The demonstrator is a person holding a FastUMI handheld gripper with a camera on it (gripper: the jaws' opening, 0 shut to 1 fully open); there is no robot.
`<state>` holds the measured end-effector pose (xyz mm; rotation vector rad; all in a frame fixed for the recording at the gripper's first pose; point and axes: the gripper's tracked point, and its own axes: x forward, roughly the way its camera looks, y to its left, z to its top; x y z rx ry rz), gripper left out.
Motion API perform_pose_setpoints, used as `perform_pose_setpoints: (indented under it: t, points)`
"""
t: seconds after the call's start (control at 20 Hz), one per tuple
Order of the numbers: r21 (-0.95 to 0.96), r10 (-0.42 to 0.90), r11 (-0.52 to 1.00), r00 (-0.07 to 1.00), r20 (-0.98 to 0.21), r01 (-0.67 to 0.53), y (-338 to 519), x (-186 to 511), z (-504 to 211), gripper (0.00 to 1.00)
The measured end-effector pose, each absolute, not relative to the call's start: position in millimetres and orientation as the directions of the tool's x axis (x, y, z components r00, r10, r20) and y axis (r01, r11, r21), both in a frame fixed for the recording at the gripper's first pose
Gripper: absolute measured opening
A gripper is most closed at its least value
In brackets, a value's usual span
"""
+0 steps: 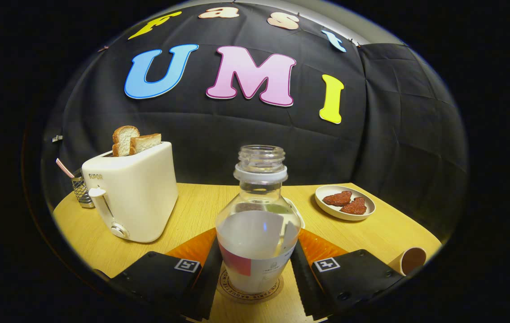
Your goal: Take the bottle from table, then pour the juice into the cup, finally place the bottle on the coaster
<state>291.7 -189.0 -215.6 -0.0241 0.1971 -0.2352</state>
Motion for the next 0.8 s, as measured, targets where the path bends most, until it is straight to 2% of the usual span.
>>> perform_pose_setpoints:
  t: [0.1, 0.15, 0.2, 0.4, 0.8]
  points:
    - [-0.038, -0.223, 0.975, 0.955, -0.193, 0.220, -186, 289, -215, 0.80]
    - [-0.032, -0.210, 0.978, 0.959, -0.192, 0.208, -182, 286, -212, 0.85]
    - [-0.035, -0.202, 0.979, 0.961, -0.190, 0.199, -180, 285, -210, 1.00]
    - [-0.041, -0.208, 0.978, 0.953, -0.218, 0.205, -183, 269, -207, 0.97]
    - [-0.032, -0.210, 0.978, 0.959, -0.190, 0.208, -182, 216, -167, 0.97]
